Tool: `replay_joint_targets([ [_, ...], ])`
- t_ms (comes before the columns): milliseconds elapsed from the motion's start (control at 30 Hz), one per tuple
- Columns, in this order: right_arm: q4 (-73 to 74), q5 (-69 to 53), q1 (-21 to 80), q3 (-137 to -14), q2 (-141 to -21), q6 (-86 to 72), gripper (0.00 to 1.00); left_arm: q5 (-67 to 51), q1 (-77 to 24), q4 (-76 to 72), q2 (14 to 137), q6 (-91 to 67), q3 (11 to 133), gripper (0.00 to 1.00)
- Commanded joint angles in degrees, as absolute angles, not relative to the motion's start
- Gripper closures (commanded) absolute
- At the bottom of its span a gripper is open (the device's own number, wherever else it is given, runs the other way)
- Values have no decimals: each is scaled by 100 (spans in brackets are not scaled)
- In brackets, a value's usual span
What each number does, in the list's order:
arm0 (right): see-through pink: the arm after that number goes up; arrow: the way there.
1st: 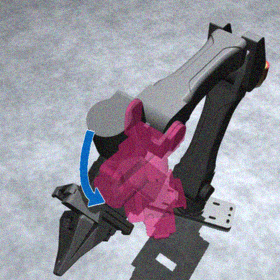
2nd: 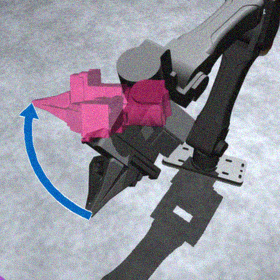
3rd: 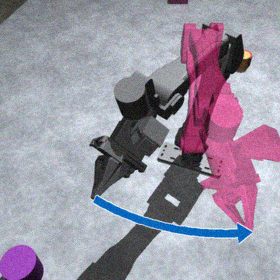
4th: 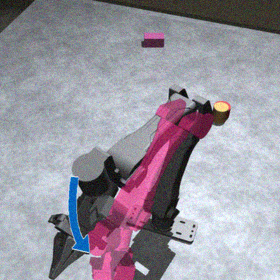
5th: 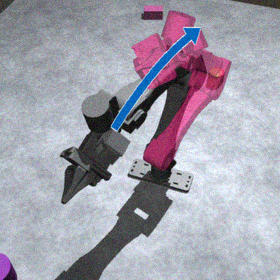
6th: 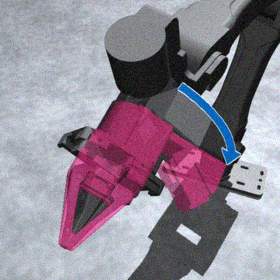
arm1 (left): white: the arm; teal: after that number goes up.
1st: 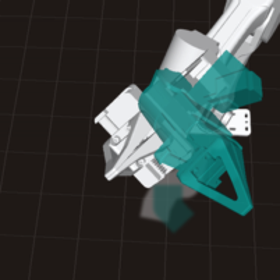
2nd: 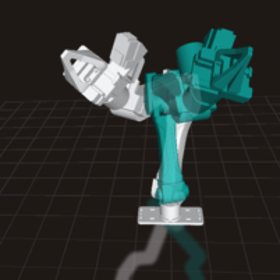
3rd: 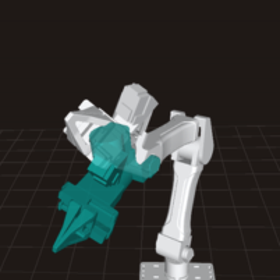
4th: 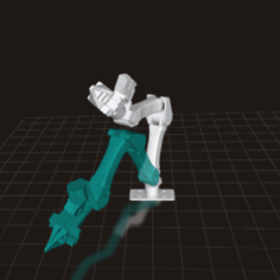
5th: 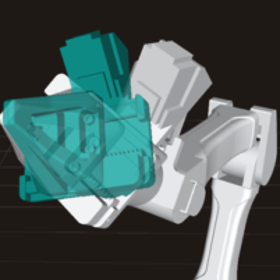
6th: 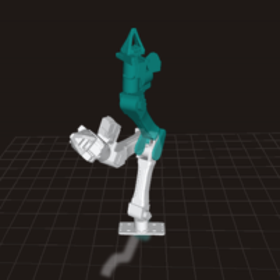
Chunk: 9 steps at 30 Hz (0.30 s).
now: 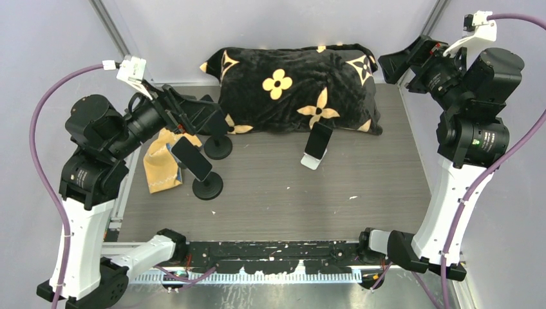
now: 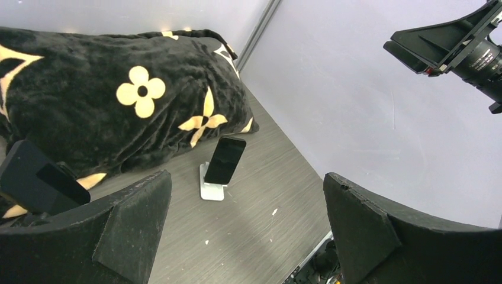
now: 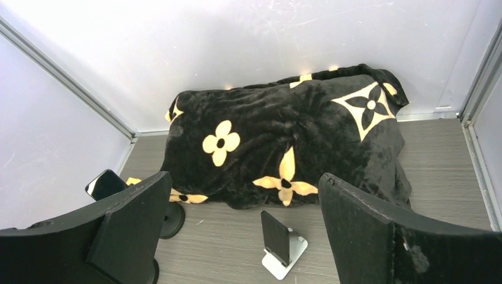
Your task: Place the phone on the phone stand
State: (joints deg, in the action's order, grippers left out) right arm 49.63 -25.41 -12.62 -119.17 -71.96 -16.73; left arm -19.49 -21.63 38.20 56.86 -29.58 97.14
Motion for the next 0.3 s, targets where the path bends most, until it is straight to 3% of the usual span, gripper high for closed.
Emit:
replay_joint_targets([
  [0,4681,-2577,-1292,-11878,-7084,-1770,0,-1962,-2145,3291,5569,-3027,9624,0],
  [267,4663,-2644,-1291,-11803,-7084,-1811,0,-2052,-2145,2965,5494,-3211,9342,0],
])
